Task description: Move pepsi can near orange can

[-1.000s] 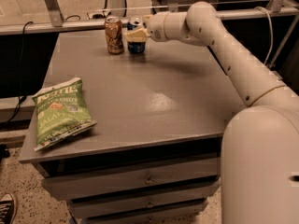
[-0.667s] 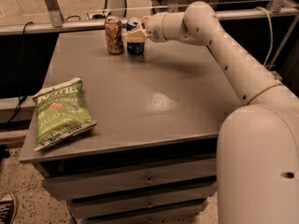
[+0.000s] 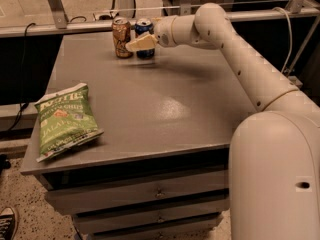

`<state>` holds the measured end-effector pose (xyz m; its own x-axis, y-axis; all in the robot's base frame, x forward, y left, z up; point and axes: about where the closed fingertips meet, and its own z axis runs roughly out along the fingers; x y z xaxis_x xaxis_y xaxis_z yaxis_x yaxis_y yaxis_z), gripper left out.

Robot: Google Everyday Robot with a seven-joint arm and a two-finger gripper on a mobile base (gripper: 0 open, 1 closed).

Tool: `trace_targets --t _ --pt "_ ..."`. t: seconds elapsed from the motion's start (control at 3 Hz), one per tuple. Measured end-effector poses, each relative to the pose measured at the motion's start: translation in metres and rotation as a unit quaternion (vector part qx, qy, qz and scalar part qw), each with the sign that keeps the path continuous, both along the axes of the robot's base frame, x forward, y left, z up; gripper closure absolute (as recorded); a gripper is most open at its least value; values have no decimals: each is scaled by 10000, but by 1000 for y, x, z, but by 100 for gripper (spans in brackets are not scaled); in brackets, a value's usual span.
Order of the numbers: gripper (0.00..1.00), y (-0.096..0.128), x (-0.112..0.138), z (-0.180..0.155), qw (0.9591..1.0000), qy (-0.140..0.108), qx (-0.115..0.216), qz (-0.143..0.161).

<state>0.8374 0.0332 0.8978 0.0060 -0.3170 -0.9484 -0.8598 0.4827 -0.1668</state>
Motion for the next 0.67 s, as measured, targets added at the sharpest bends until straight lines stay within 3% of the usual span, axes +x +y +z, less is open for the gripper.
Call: trace_targets --t 0.33,0.67 --pt "0 8 -12 7 9996 49 52 278" --pt "0 -24 -27 27 9993 -41 -39 381"
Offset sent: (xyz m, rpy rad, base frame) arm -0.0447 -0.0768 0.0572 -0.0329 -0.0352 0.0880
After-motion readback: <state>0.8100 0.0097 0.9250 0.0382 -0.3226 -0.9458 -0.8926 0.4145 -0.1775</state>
